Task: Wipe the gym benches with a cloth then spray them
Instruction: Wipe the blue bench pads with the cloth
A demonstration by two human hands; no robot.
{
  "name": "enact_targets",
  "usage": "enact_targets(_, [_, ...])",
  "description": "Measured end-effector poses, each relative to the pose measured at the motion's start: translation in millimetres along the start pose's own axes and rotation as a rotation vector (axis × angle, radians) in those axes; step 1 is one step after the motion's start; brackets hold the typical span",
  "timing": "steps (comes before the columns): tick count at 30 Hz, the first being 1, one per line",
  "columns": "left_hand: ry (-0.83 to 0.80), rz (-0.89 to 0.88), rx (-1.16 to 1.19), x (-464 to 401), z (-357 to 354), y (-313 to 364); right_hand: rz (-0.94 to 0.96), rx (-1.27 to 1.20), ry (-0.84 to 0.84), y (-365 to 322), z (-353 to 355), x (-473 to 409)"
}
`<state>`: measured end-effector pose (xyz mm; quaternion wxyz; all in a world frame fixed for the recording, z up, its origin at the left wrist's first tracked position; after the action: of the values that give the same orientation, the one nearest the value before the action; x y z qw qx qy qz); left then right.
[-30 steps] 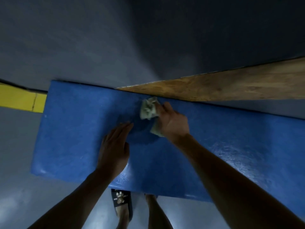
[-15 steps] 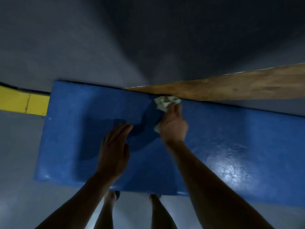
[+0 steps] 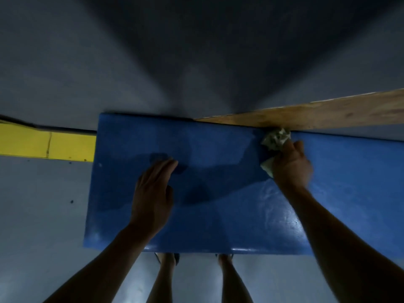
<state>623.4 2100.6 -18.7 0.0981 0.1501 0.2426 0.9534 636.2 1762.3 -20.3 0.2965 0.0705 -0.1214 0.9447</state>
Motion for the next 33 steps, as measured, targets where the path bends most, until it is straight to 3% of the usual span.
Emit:
enact_targets(2, [-0.006,0.005,0.001,1.5,2.6,-12.3,-0.070,-0.065,0.013,-45.1,-21.2,15.3])
enact_targets(4, [0.001,0.009,-0.001,3.4,5.4,-23.6,-0.014,-0.150,-0.025,-108.7,-47.4,36.3])
enact_targets(9, [0.037,0.017,0.009,7.6,13.7,-45.0,0.431,-0.131,-0.258,-245.4,-76.4,88.0])
enact_targets(13, [0.037,0.017,0.005,8.4,26.0,-55.5,0.443,-0.053,-0.228,-190.8,-59.4,63.5])
enact_targets(17, [0.036,0.036,0.044,6.2,34.9,-61.2,0.070,-0.055,-0.059,-83.8,-19.5,30.4])
enact_targets(19, [0.030,0.028,0.049,6.6,36.2,-64.5,-0.098,0.001,-0.021,-72.1,-12.3,24.8])
enact_targets(21, [0.022,0.028,0.057,8.5,35.1,-69.5,-0.132,0.016,-0.016,-98.0,-21.8,27.0])
enact_targets(28, [0.009,0.020,0.034,19.4,33.5,-79.3,0.385,0.072,-0.200,-243.5,-66.5,55.5])
enact_targets(31, [0.016,0.030,0.047,19.9,35.1,-77.8,0.553,0.079,-0.170,-209.7,-53.7,42.5])
enact_targets(33, [0.010,0.003,0.045,18.6,35.5,-76.3,0.490,0.074,-0.117,-153.9,-42.7,32.4])
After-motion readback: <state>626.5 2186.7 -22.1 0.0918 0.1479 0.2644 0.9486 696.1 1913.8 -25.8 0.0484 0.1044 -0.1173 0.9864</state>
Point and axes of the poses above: each hand's wrist, its own x-axis away from the middle knuckle, its own z-axis out of the back of the hand, y = z × x, the point moved 2 cm from there along -x, towards the middle knuckle, and after that the axes turned 4 degrees about -x, right-handed, at the moved point
